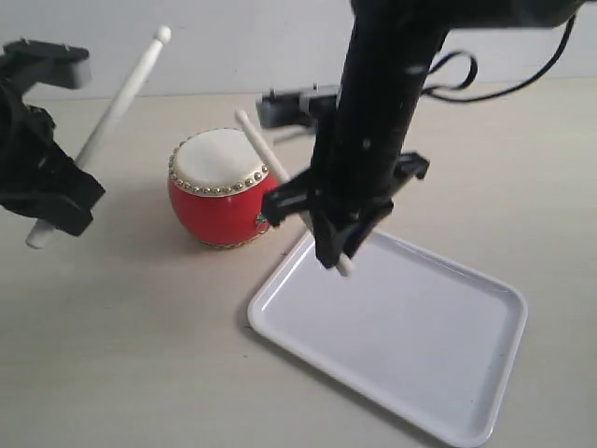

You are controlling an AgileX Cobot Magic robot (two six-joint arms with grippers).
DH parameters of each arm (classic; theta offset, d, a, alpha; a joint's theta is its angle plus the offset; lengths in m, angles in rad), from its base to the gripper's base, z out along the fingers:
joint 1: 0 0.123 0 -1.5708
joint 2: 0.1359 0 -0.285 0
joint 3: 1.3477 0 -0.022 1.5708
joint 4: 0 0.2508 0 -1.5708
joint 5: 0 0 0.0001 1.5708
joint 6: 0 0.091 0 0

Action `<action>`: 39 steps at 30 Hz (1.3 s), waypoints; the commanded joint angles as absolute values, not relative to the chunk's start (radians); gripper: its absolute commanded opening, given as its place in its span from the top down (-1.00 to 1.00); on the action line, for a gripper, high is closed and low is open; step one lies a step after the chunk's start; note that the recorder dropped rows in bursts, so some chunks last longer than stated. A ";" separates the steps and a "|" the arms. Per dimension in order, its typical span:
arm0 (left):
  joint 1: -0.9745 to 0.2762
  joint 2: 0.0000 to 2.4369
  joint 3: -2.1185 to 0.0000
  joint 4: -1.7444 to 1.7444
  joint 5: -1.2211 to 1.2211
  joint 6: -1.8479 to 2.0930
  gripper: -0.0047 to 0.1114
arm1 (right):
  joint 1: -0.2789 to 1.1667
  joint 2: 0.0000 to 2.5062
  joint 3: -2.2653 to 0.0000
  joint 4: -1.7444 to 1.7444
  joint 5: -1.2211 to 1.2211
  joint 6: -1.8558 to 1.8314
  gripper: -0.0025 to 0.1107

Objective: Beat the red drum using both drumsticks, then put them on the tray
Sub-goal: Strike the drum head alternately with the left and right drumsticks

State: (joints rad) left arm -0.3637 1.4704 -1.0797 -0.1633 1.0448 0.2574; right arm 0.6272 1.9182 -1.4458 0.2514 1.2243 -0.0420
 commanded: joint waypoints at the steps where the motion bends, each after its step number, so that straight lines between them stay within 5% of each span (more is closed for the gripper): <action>1: -0.359 1.387 -1.084 -0.160 1.051 0.249 0.92 | 0.628 1.984 -1.419 0.257 1.221 -0.051 0.96; 20: -0.373 1.844 -1.079 -0.225 1.137 0.309 0.92 | 0.628 1.712 -1.591 0.221 1.221 -0.051 0.96; 33: -0.369 1.444 -1.084 -0.229 1.107 0.302 0.92 | 0.628 2.003 -1.420 0.351 1.221 -0.101 0.96; 39: -0.369 1.421 -1.082 -0.222 1.068 0.302 0.92 | 0.625 1.949 -1.493 0.344 1.221 -0.110 0.96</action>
